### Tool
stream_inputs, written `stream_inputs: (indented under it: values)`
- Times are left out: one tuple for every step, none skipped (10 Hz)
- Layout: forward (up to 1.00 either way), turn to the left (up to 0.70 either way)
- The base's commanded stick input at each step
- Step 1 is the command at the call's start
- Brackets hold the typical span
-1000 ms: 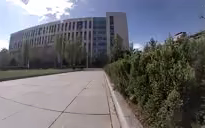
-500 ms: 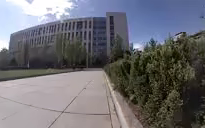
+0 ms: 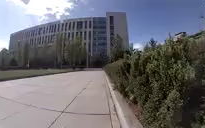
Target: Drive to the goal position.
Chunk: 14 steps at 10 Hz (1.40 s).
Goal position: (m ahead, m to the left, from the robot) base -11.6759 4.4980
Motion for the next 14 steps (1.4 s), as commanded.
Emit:
stream_inputs:
  values:
    - [0.04,0.00]
    - [0.04,0.00]
    - [0.04,0.00]
    - [0.04,0.00]
    - [0.04,0.00]
    - [0.04,0.00]
    - [0.04,0.00]
    - [0.04,0.00]
    - [0.04,0.00]
    - [0.04,0.00]
    - [0.04,0.00]
    - [0.04,0.00]
    - [0.04,0.00]
    - [0.04,0.00]
